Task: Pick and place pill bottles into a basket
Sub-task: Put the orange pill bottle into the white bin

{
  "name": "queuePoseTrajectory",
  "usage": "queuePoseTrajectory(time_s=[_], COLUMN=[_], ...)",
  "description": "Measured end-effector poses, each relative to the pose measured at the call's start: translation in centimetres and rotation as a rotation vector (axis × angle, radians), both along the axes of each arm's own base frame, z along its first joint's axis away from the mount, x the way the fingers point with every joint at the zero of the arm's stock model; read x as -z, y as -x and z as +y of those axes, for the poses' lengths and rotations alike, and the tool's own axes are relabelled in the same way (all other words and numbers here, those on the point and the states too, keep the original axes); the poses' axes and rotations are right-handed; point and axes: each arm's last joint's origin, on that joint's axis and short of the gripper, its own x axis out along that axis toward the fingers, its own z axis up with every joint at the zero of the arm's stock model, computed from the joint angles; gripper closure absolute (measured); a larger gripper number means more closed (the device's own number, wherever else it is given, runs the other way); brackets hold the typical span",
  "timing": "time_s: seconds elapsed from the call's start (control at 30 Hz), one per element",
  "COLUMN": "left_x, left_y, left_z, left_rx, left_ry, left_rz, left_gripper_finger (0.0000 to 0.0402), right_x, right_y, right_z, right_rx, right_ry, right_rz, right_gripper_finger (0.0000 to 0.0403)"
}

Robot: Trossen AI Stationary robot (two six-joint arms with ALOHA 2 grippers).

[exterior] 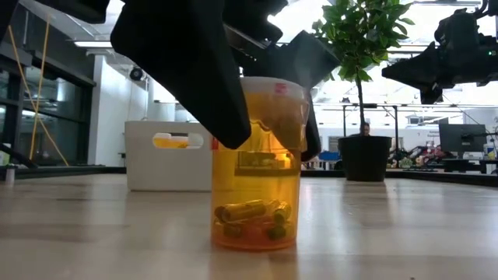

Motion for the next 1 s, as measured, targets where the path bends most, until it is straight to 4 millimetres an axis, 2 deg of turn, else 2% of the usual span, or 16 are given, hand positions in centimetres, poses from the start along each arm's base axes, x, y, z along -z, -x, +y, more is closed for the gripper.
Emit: queuePoseTrajectory(time_s=[0.13, 0.27, 0.57, 0.77, 1.0], left_x=[0.1, 0.1, -3.5, -6.1, -8.4], left_y=[0.1, 0.2, -1.1, -1.1, -0.7], left_z=[0.4, 1.7, 4.5, 6.9, 10.4], left_rx=[-0.024, -0.076, -0.143, -0.190, -0.261], left_ry=[-0.033, -0.066, -0.086, -0.107, -0.147], left_rz=[0.019, 0.106, 0.171, 0.269, 0.372], left_gripper_finger=[0.0135, 0.0160, 0.0169, 0.0161, 0.0169], right_x=[0.0, 0.0, 0.0, 0.0, 0.0], right_y=[0.0, 0.0, 0.0, 0.0, 0.0], right_z=[0.0, 0.0, 0.0, 0.0, 0.0], right_rx=[0.000, 0.001, 0.001, 0.000, 0.000], right_ry=[0.000, 0.000, 0.000, 0.000, 0.000], right_rz=[0.000, 0.000, 0.000, 0.000, 0.000], right_gripper_finger=[0.0396, 0.0396, 0.0396, 0.0396, 0.0396])
